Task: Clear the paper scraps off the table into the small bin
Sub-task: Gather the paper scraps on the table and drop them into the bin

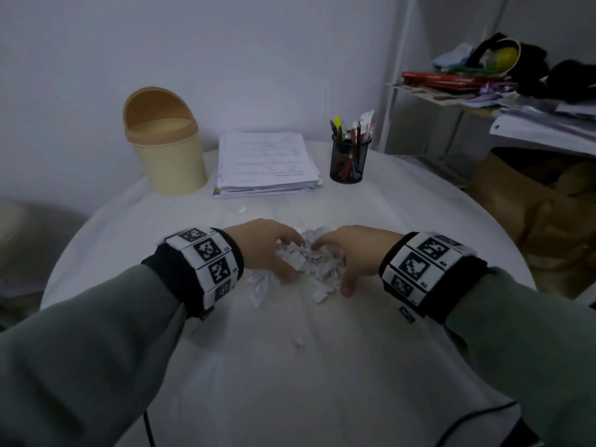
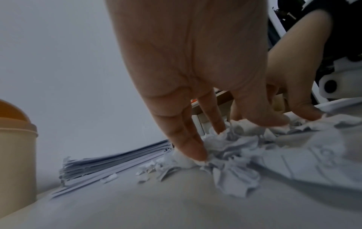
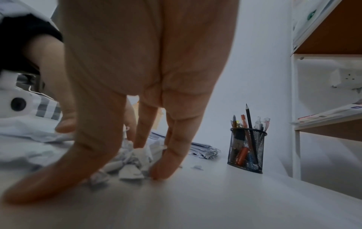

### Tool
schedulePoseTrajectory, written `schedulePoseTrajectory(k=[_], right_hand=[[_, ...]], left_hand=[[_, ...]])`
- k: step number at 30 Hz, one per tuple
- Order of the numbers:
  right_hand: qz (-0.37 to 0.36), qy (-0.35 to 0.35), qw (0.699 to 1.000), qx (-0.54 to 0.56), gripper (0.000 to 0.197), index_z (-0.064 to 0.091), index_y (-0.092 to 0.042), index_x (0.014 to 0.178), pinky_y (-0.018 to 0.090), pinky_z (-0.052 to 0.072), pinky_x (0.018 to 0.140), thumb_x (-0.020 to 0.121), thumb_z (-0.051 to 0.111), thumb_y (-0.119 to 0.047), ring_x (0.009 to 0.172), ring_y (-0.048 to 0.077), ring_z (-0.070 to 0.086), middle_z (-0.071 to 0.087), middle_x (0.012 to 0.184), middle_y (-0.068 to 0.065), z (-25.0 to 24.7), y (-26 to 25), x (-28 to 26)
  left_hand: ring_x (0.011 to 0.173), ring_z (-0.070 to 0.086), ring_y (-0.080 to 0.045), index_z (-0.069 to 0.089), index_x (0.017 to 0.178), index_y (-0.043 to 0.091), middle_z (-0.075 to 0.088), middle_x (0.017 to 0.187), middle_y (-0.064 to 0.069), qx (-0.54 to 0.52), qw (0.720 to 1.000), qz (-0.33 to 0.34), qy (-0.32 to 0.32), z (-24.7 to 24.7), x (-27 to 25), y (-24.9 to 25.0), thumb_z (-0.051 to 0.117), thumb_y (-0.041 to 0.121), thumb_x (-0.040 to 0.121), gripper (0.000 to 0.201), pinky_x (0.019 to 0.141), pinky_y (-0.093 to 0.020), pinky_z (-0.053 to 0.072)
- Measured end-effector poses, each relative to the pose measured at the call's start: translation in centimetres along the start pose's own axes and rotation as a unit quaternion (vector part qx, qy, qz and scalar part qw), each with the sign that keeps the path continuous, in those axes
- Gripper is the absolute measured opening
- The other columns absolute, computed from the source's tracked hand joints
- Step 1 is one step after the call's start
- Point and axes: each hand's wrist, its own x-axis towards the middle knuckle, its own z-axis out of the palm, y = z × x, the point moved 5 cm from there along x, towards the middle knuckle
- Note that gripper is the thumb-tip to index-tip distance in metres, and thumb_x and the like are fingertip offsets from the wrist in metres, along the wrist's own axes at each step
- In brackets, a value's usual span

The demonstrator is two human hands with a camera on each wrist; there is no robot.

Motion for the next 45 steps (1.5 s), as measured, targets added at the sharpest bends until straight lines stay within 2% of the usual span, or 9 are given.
schedulePoseTrajectory(k=[7, 11, 18, 25, 28, 32, 36, 40, 45], right_hand=[[-0.028, -0.014, 0.998, 0.053, 0.055, 0.061, -0.034, 0.119, 0.025, 0.043, 0.080, 0.069, 0.081, -0.022, 0.092, 0.011, 0.050, 0.051, 0.133, -0.001, 0.3, -0.7, 0.0], [-0.028, 0.021, 0.999, 0.026, 0.039, 0.067, -0.025, 0.114, 0.023, 0.041, 0.077, 0.077, 0.075, -0.017, 0.102, 0.018, 0.057, 0.057, 0.126, 0.001, 0.3, -1.1, 0.4], [-0.019, 0.058, 0.997, 0.048, 0.034, 0.071, -0.016, 0.111, 0.020, 0.044, 0.078, 0.077, 0.075, -0.017, 0.106, 0.019, 0.063, 0.069, 0.116, 0.004, 0.0, -0.5, 1.1], [-0.016, 0.103, 0.986, 0.128, 0.025, 0.076, -0.016, 0.103, 0.016, 0.045, 0.067, 0.078, 0.074, -0.013, 0.069, 0.007, 0.059, 0.074, 0.097, 0.003, -1.4, 0.6, 1.1], [-0.004, 0.114, 0.983, 0.141, 0.021, 0.077, -0.016, 0.099, 0.012, 0.044, 0.056, 0.078, 0.074, -0.014, 0.057, 0.000, 0.054, 0.068, 0.077, -0.003, -2.2, 0.8, 1.1], [-0.023, 0.147, 0.975, 0.168, 0.018, 0.077, -0.018, 0.096, 0.008, 0.044, 0.053, 0.079, 0.074, -0.015, 0.057, -0.001, 0.055, 0.065, 0.073, -0.006, -4.5, -0.2, 1.2], [-0.048, 0.193, 0.959, 0.203, 0.017, 0.077, -0.015, 0.096, 0.008, 0.048, 0.057, 0.078, 0.075, -0.015, 0.060, 0.004, 0.059, 0.068, 0.075, -0.001, -6.9, -1.8, 1.9], [-0.057, 0.222, 0.945, 0.234, 0.018, 0.077, -0.009, 0.095, 0.023, 0.054, 0.070, 0.077, 0.075, -0.011, 0.068, 0.013, 0.063, 0.068, 0.070, 0.003, -8.7, -3.3, 3.7], [-0.072, 0.245, 0.928, 0.272, 0.014, 0.078, -0.010, 0.090, 0.009, 0.051, 0.059, 0.077, 0.075, -0.010, 0.048, -0.004, 0.056, 0.060, 0.057, -0.011, -10.9, -5.2, 7.2]], left_hand=[[0.089, 0.053, -0.009, 0.065, 0.113, 0.034, 0.056, 0.107, 0.008, -0.033, 0.999, 0.006, 0.010, -0.4, -0.2, -0.2, 0.071, 0.042, 0.079, 0.035, 0.080, -0.020, 0.037], [0.084, 0.055, -0.010, 0.068, 0.109, 0.030, 0.055, 0.097, 0.010, -0.051, 0.998, 0.010, 0.019, -0.5, 0.0, -0.5, 0.073, 0.034, 0.079, 0.031, 0.077, -0.020, 0.039], [0.079, 0.054, -0.009, 0.069, 0.107, 0.027, 0.055, 0.095, 0.007, -0.060, 0.997, 0.025, 0.046, -0.9, 0.0, -1.0, 0.071, 0.025, 0.081, 0.025, 0.074, -0.021, 0.041], [0.075, 0.052, -0.008, 0.070, 0.105, 0.024, 0.047, 0.073, 0.019, -0.070, 0.993, 0.031, 0.090, -1.6, -0.1, -1.4, 0.069, 0.024, 0.083, 0.022, 0.066, -0.016, 0.037], [0.075, 0.054, -0.008, 0.069, 0.105, 0.024, 0.052, 0.080, 0.013, -0.088, 0.990, 0.027, 0.110, -2.3, -0.4, -1.9, 0.069, 0.023, 0.083, 0.021, 0.059, -0.012, 0.038], [0.070, 0.057, -0.004, 0.067, 0.111, 0.025, 0.059, 0.099, 0.003, -0.118, 0.983, 0.009, 0.139, -3.3, -0.6, -2.9, 0.067, 0.023, 0.085, 0.026, 0.069, -0.016, 0.043], [0.062, 0.050, 0.004, 0.069, 0.112, 0.024, 0.054, 0.087, 0.005, -0.124, 0.975, -0.011, 0.183, -5.0, -1.0, -3.8, 0.067, 0.023, 0.085, 0.026, 0.073, -0.019, 0.042], [0.061, 0.047, -0.001, 0.072, 0.106, 0.023, 0.058, 0.081, 0.003, -0.101, 0.969, -0.014, 0.227, -7.1, -1.7, -4.7, 0.068, 0.022, 0.085, 0.022, 0.056, -0.015, 0.033], [0.060, 0.048, 0.000, 0.073, 0.100, 0.018, 0.047, 0.065, 0.019, -0.140, 0.942, -0.048, 0.303, -10.2, -2.4, -7.7, 0.066, 0.015, 0.083, 0.019, 0.052, -0.008, 0.031]])
